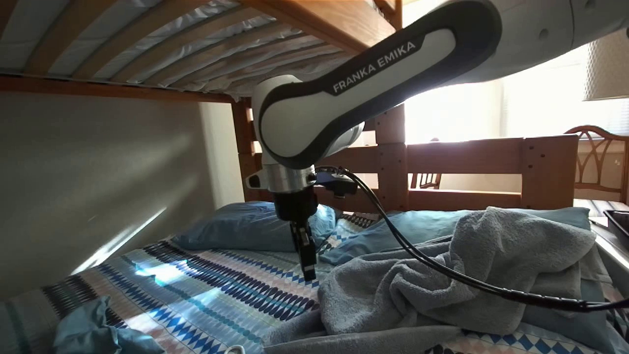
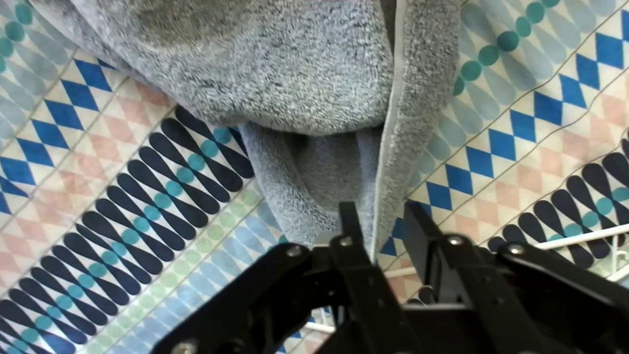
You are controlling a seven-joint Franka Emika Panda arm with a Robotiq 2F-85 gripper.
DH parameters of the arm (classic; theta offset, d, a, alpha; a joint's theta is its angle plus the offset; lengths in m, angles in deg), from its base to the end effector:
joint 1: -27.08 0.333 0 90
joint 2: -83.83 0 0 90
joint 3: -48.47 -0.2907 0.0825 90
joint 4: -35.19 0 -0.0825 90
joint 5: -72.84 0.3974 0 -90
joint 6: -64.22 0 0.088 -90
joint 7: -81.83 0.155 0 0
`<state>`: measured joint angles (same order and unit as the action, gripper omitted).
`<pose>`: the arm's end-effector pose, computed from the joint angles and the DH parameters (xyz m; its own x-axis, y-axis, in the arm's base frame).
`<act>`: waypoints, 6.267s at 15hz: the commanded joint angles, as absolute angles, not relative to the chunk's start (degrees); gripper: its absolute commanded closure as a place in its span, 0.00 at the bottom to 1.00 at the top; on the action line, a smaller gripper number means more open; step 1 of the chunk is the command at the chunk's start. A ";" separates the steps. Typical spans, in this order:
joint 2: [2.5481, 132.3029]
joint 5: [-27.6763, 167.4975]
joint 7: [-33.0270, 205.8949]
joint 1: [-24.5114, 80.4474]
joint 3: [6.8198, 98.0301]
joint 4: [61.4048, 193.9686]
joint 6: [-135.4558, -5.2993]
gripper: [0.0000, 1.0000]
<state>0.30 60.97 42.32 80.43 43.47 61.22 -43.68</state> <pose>0.4640 0.6328 0.0726 -0.1236 0.9881 -0.0914 0.9894 0.1298 0.0651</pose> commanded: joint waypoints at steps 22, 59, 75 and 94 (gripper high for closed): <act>1.08 60.50 90.02 68.67 52.78 61.36 -35.45 0.00; -1.73 59.45 86.66 57.93 52.52 64.48 -33.03 0.00; -1.79 50.64 63.18 58.30 54.56 65.25 -33.48 0.00; -1.87 51.12 62.68 55.42 52.78 69.84 -44.94 0.61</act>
